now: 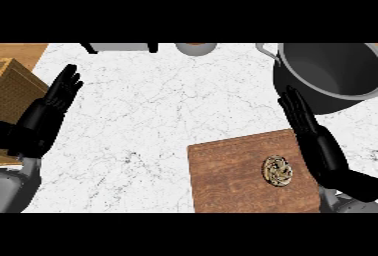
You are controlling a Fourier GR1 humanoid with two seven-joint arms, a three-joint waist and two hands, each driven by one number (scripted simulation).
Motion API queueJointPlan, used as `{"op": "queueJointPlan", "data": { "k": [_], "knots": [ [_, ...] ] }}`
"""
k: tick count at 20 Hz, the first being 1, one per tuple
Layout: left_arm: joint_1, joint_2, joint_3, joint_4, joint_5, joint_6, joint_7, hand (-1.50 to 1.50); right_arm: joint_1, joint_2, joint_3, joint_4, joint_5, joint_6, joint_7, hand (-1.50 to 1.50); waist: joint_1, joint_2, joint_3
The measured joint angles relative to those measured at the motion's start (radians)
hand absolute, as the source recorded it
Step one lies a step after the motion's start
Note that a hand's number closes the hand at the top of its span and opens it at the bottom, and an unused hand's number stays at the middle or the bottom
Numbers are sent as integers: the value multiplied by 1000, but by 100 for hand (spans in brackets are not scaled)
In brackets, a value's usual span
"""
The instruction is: Pick the cupcake from the cutting board and place it in the pot
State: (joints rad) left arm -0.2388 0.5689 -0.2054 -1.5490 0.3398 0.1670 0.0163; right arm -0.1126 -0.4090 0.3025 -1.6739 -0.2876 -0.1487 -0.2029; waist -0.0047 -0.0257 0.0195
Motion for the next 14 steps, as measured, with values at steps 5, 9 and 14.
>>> {"op": "queueJointPlan", "data": {
  "k": [5,9,14],
  "knots": [
    [55,-61,16,-3,-16,67,-47,0,11,-86,-141,-55,-47,127,-240,150,-8,11,-11],
    [112,-132,19,-2,-11,127,-85,0,63,-170,-313,10,11,69,-346,-150,-36,16,-16],
    [169,-232,-23,3,-47,183,-159,0,230,-128,-408,69,-2,136,-663,-150,-27,21,-17]
  ]
}}
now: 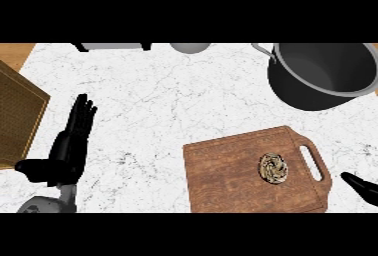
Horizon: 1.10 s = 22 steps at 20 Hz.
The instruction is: Pick the cupcake from the cutting board and place it in the pot
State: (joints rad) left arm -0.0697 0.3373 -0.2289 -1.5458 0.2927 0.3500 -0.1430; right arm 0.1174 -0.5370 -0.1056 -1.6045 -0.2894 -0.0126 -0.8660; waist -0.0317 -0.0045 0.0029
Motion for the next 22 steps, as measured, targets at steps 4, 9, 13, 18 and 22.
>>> {"op": "queueJointPlan", "data": {
  "k": [4,9,13,18,22],
  "knots": [
    [18,-26,-8,-5,-12,5,-12,0,136,20,-39,-51,3,61,-160,-150,6,0,-1],
    [34,-63,-29,6,-38,11,-40,0,274,-12,-55,-138,124,54,-153,-150,14,1,-3],
    [50,-69,-31,-2,-45,12,-52,0,338,-96,-52,-198,281,16,-66,-150,19,2,-5],
    [46,-68,-31,-14,-49,6,-39,0,406,-156,-1,-301,489,-28,130,-150,24,4,-6],
    [32,-76,-24,-9,-56,4,-27,0,399,-139,83,-377,637,-36,311,-150,30,5,-5]
  ]
}}
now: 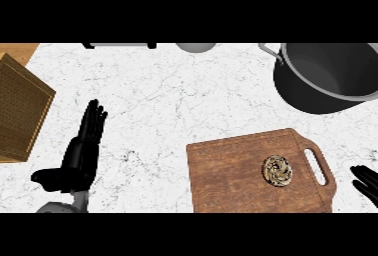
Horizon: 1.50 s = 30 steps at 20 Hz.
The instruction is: Pick the cupcake from the cutting board and place it in the pot
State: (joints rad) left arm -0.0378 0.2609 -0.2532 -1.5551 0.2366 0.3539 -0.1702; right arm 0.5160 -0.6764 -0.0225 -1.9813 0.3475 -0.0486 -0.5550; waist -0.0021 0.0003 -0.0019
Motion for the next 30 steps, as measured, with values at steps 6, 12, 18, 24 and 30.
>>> {"op": "queueJointPlan", "data": {
  "k": [6,12,18,24,30],
  "knots": [
    [24,-10,16,-6,-11,-24,-8,0,-84,90,144,-31,176,31,200,-150,4,0,1],
    [24,-32,19,-22,-41,-24,11,0,-136,137,185,28,304,72,311,-150,3,0,1],
    [17,-54,52,-4,-61,-52,11,0,-218,203,202,118,365,116,325,-150,2,0,2],
    [24,-89,69,8,-94,-76,-3,0,-269,274,198,223,431,94,285,-150,2,-1,2],
    [26,-117,85,-9,-126,-94,26,0,-321,323,187,267,480,127,299,-150,1,-2,-1]
  ]
}}
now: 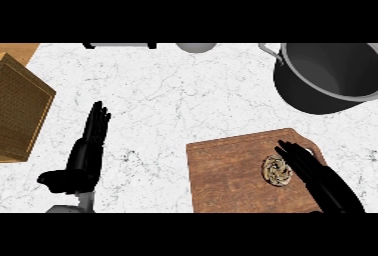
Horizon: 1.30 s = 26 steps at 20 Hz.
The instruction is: Pick the cupcake from the cutting board and place it in the pot
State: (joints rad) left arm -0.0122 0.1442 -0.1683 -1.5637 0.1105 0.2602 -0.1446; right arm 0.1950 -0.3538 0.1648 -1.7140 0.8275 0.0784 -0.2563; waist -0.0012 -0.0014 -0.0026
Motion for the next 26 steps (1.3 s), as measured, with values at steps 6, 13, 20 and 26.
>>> {"op": "queueJointPlan", "data": {
  "k": [6,13,20,26],
  "knots": [
    [16,-1,41,13,3,-44,-25,0,-27,24,-20,58,38,-29,-56,150,-1,-1,-3],
    [24,-13,45,-13,-15,-44,-2,0,-64,72,-38,96,77,-158,-137,150,-1,-3,-4],
    [26,-34,49,-30,-42,-46,15,0,-46,92,-67,80,81,-215,-200,150,-3,-3,-3],
    [-3,-41,31,-23,-49,-63,17,0,-216,209,-122,172,198,-215,111,150,45,16,-6]
  ]
}}
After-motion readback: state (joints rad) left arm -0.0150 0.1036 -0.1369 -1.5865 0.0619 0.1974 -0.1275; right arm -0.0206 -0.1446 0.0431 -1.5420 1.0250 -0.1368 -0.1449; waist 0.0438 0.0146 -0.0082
